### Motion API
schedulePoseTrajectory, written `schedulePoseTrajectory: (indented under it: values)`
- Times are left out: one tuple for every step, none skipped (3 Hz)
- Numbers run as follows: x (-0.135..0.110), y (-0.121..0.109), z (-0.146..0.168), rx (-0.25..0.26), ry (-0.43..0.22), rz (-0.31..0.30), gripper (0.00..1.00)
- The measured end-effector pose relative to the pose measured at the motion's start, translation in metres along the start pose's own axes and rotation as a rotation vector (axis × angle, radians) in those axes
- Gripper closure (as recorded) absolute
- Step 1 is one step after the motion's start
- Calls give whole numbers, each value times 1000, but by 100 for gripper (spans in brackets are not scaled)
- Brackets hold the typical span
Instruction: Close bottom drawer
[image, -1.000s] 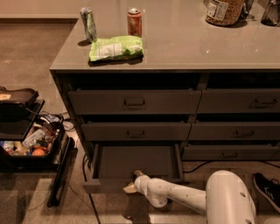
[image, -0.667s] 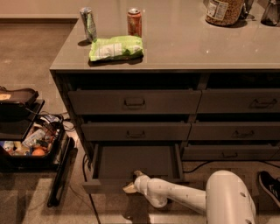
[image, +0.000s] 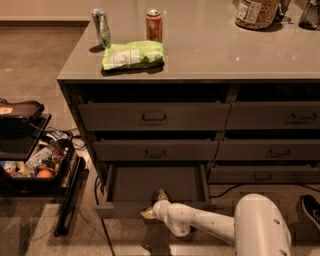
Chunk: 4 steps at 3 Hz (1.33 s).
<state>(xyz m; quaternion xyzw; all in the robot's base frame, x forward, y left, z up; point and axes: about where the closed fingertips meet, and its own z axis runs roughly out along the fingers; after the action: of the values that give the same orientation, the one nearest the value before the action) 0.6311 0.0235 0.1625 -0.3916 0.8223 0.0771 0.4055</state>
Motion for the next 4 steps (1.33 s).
schedulePoseTrajectory:
  values:
    - [-36,-9,-9,45,-49,-53,0]
    - [-67,-17,-3,76,-78,-93,0]
    - [-81,-15,12,102,-90,-104,0]
    - [-73,-6,9,76,-71,-89,0]
